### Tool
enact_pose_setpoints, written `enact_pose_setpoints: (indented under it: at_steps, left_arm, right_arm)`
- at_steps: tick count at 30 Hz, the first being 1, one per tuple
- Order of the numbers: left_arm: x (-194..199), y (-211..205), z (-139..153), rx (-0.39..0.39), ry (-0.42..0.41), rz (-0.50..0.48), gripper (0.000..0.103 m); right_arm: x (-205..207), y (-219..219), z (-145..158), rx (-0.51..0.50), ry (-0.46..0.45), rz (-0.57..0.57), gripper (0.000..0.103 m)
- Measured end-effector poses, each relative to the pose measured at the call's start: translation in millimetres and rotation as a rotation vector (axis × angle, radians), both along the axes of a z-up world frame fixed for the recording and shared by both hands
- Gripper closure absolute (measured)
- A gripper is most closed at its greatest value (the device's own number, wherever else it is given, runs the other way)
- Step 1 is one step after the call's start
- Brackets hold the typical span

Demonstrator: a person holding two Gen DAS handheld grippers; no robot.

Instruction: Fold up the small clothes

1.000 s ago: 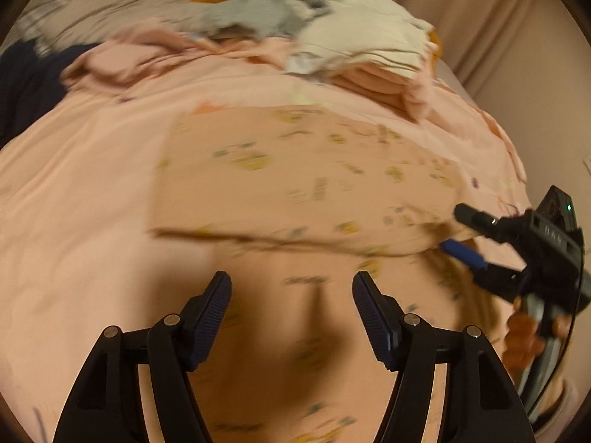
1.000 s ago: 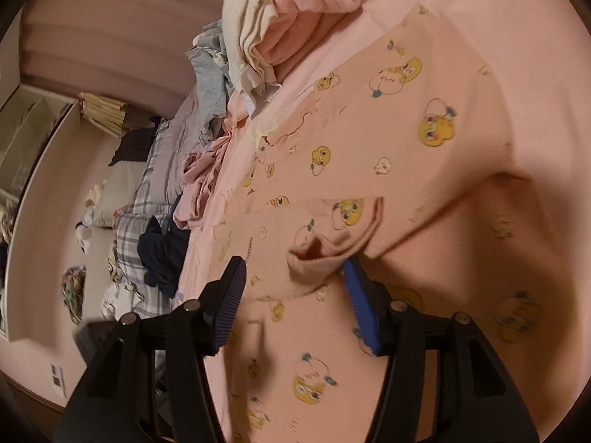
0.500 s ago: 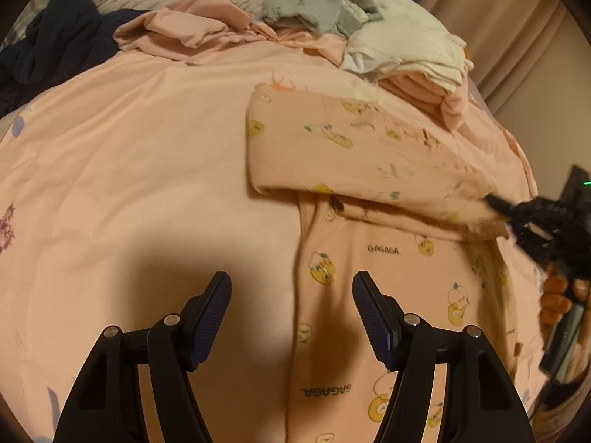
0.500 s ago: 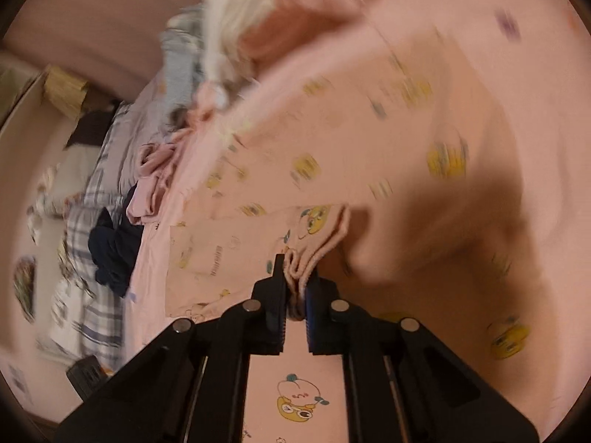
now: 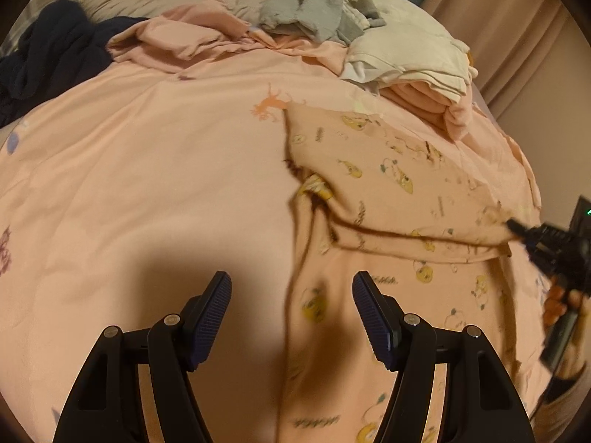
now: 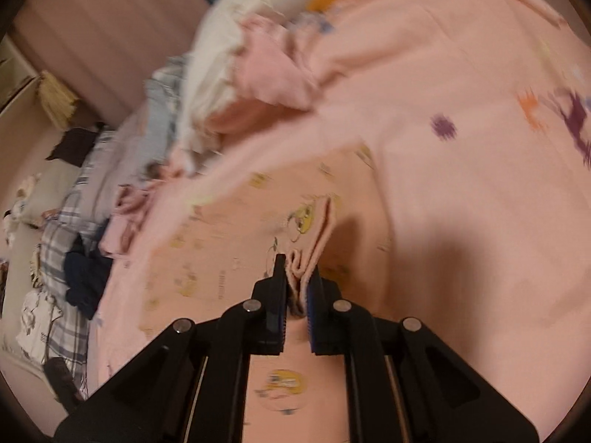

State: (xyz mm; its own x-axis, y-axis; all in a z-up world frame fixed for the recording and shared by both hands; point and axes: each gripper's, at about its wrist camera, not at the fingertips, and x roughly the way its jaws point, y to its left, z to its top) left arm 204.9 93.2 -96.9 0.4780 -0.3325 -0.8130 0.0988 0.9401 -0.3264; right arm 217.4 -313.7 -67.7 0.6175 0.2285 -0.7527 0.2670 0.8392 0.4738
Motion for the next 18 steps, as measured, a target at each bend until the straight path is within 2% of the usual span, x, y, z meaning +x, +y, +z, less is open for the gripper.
enact_pose_setpoints:
  at_steps: [2, 4, 8, 11, 13, 14, 16, 18]
  left_arm:
    - [10, -9, 2, -0.017, 0.001, -0.015, 0.036]
    - [18, -16, 5, -0.036, -0.004, -0.028, 0.036]
    - [37, -33, 12, -0.048, -0.039, -0.056, 0.036]
    - [47, -48, 14, -0.067, -0.063, -0.104, 0.036]
    - [52, -59, 10, -0.074, -0.062, -0.149, 0.039]
    - [55, -64, 6, -0.054, -0.054, -0.161, 0.04]
    - [56, -68, -2, -0.027, -0.034, -0.168, 0.045]
    - [54, -68, -8, -0.016, -0.023, -0.18, 0.046]
  right_arm:
    - [2, -10, -18, 0.008, 0.044, -0.014, 0.088]
    - [2, -11, -22, -0.011, 0.06, -0.025, 0.083]
    - [-18, -9, 9, -0.167, -0.074, -0.061, 0.078]
    - [-21, 3, 22, -0.15, -0.142, 0.039, 0.078]
    - [-19, 13, 18, -0.17, -0.124, 0.107, 0.079]
    - [-18, 17, 13, -0.191, -0.107, 0.131, 0.081]
    - [-14, 20, 0, -0.217, -0.056, 0.156, 0.082]
    - [-16, 17, -10, -0.214, -0.012, 0.157, 0.084]
